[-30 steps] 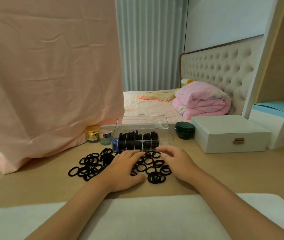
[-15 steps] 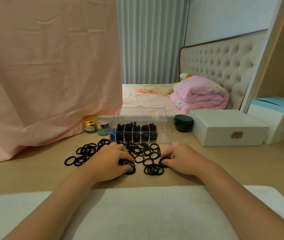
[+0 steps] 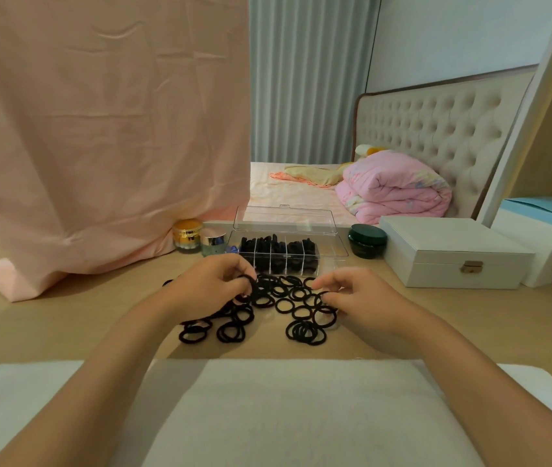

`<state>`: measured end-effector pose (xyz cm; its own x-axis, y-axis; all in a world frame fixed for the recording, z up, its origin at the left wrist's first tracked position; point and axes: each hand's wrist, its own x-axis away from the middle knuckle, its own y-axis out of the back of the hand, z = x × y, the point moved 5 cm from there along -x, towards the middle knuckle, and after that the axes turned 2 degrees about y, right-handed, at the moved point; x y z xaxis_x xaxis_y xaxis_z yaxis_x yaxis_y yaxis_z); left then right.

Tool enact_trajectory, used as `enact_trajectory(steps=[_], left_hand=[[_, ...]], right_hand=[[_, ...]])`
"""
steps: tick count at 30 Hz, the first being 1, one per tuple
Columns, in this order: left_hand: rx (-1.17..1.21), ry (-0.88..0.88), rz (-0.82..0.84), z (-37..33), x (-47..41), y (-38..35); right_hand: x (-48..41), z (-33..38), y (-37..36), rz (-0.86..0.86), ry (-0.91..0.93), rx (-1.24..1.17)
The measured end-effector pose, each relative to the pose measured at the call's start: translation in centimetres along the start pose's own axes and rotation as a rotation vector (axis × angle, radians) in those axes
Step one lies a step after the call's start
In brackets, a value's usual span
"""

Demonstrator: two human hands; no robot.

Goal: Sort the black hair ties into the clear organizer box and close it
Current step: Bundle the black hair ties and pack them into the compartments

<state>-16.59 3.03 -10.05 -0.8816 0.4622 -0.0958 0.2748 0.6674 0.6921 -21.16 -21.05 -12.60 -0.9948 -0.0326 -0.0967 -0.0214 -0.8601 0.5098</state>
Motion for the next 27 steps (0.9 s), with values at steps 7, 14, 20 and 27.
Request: enact_trajectory(steps=[7, 14, 20, 27], left_hand=[[-0.294, 0.101, 0.216, 1.7, 1.0, -0.6], [-0.531, 0.174, 0.300, 1.0, 0.9, -1.0], [-0.556, 0.120, 0.270, 1.3, 0.7, -1.2], [-0.369, 0.101, 0.134, 2.0, 0.6, 0.4]], right_hand=[[-0.3, -0.9, -2.3, 0.009, -0.069, -0.238], [-0.5, -0.1, -2.6, 0.103, 0.010, 0.195], [-1.2, 1.7, -2.6, 0.108, 0.042, 0.444], [-2.9, 7.6, -1.6, 0.259, 0.059, 0.263]])
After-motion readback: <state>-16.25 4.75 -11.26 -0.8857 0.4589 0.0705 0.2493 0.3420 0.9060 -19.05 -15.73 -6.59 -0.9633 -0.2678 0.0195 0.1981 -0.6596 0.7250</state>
